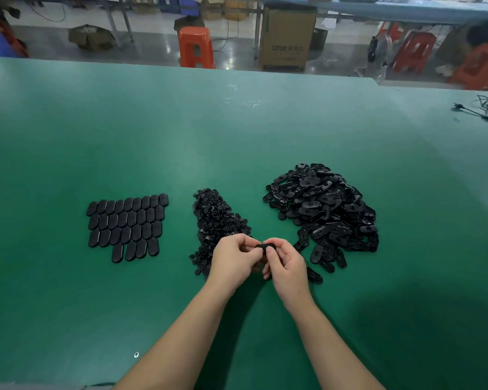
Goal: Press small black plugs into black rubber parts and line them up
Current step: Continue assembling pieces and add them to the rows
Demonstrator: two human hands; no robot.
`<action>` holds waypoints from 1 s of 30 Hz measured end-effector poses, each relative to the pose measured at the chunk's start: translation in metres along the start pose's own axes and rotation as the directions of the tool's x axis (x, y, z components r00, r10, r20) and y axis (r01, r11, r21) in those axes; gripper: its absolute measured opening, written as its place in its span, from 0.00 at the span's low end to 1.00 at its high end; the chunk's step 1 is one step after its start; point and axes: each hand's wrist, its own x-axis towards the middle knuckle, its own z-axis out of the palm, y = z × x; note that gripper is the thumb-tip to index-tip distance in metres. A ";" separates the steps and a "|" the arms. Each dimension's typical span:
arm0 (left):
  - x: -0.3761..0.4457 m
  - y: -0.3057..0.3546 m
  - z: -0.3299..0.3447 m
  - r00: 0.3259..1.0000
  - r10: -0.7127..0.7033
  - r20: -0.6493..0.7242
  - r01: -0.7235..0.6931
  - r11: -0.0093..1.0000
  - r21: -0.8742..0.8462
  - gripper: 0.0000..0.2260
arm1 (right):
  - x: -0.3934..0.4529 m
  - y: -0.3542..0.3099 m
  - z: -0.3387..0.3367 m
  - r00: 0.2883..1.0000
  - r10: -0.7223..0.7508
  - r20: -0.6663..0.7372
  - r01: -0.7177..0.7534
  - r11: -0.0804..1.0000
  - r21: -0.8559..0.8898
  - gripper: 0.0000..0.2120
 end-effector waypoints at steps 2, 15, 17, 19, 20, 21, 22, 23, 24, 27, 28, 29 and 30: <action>-0.001 0.001 0.001 1.000 -0.003 -0.017 0.003 1.000 0.017 0.03 | 0.000 -0.001 -0.001 1.000 -0.004 0.008 0.004 1.000 -0.006 0.09; -0.004 -0.002 -0.003 0.984 0.176 0.018 -0.174 0.947 0.269 0.05 | -0.003 -0.006 0.000 1.000 -0.009 0.009 0.009 0.999 -0.046 0.06; -0.004 -0.002 -0.003 0.965 0.260 0.017 -0.250 0.905 0.345 0.05 | -0.002 -0.005 0.000 1.000 -0.014 0.009 0.014 0.998 -0.063 0.06; -0.006 -0.002 -0.002 0.917 0.396 0.057 -0.375 0.801 0.467 0.07 | -0.002 -0.005 -0.001 1.000 -0.010 0.004 0.010 0.998 -0.064 0.06; -0.006 -0.004 -0.002 0.883 0.460 0.097 -0.437 0.729 0.527 0.09 | -0.001 -0.005 -0.001 1.000 -0.004 0.002 0.004 0.999 -0.053 0.06; -0.006 -0.006 -0.003 0.848 0.513 0.134 -0.488 0.655 0.577 0.11 | -0.001 -0.005 -0.001 1.000 0.007 0.002 -0.007 0.999 -0.039 0.07; -0.007 -0.008 -0.005 0.810 0.564 0.163 -0.528 0.579 0.621 0.11 | -0.001 -0.004 -0.002 1.000 0.017 0.004 -0.017 0.999 -0.029 0.08; -0.008 -0.009 -0.007 0.770 0.610 0.186 -0.557 0.502 0.661 0.11 | -0.001 -0.004 -0.002 1.000 0.026 0.007 -0.026 0.999 -0.021 0.10; -0.008 -0.011 -0.009 0.737 0.644 0.207 -0.573 0.433 0.696 0.10 | -0.001 -0.004 -0.002 0.999 0.031 0.012 -0.030 0.999 -0.018 0.11; -0.009 -0.014 -0.016 0.654 0.717 0.239 -0.603 0.303 0.738 0.07 | -0.001 -0.005 -0.001 0.999 0.011 0.049 -0.011 1.000 -0.007 0.06; -0.009 -0.015 -0.018 0.639 0.735 0.227 -0.600 0.292 0.745 0.07 | -0.002 -0.007 0.000 0.998 0.000 0.068 0.001 1.000 -0.005 0.04; -0.009 -0.016 -0.023 0.638 0.746 0.190 -0.581 0.305 0.755 0.07 | -0.002 -0.008 0.000 0.997 -0.008 0.080 0.008 1.000 -0.002 0.06; -0.009 -0.017 -0.030 0.649 0.750 0.126 -0.545 0.343 0.765 0.07 | -0.003 -0.008 0.000 0.996 -0.010 0.089 0.010 1.000 0.000 0.08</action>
